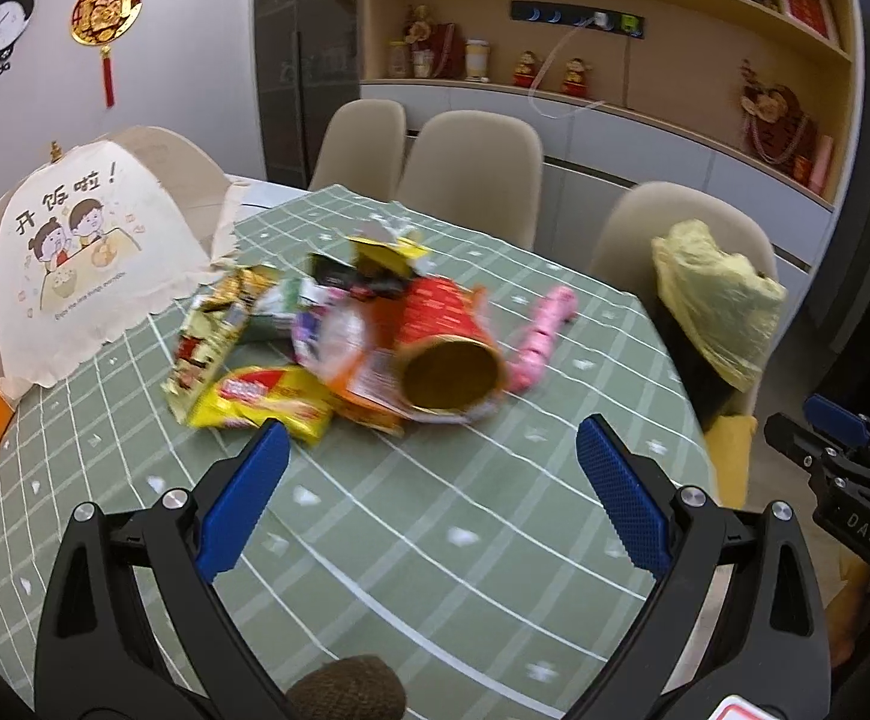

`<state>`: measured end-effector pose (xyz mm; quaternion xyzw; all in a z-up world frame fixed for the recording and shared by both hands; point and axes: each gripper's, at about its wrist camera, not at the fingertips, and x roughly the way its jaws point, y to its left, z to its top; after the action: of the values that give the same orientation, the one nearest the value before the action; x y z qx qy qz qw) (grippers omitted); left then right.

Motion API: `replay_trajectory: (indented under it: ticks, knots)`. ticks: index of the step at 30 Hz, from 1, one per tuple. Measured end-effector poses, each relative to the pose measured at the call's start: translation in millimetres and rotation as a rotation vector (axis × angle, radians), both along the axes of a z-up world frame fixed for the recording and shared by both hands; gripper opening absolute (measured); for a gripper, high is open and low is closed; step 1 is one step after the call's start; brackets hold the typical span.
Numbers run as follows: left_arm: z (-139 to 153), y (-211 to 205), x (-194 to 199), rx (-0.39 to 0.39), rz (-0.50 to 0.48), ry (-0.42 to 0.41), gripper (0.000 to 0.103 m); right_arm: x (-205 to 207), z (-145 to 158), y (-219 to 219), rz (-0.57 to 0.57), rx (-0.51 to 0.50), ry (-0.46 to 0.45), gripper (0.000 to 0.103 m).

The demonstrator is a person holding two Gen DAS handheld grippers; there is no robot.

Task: Collect trash
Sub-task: 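Reach the right gripper to the red can and close on it, then grasp a dark wrapper with the left gripper while the right gripper lifts the red can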

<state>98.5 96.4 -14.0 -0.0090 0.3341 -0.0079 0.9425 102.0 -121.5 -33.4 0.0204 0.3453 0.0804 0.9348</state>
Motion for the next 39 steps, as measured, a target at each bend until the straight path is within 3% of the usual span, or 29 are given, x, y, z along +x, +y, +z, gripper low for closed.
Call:
replay_trajectory:
  ticks: [8,13,18,22,29,33,39]
  knots:
    - [-9,91,36,-0.069,0.091,0.02,0.094,63,-4,92,0.171,0.019,0.03,0.056]
    - [-16,137,52,-0.055,0.138,0.032,0.094,100,-1,146,0.227,0.012,0.018,0.056]
    - [-34,162,62,-0.112,0.146,0.097,0.094,116,-29,180,0.226,-0.082,0.051,0.056]
    - [-47,164,64,-0.148,0.121,0.112,0.094,120,-48,178,0.188,-0.11,0.08,0.056]
    - [-63,162,67,-0.222,0.093,0.161,0.087,128,-52,174,0.199,-0.121,0.116,0.056]
    - [-66,155,67,-0.238,0.068,0.179,0.084,118,-37,163,0.228,-0.046,0.123,0.047]
    - [-57,136,70,-0.253,0.021,0.158,0.08,100,-4,135,0.221,0.0,0.09,0.045]
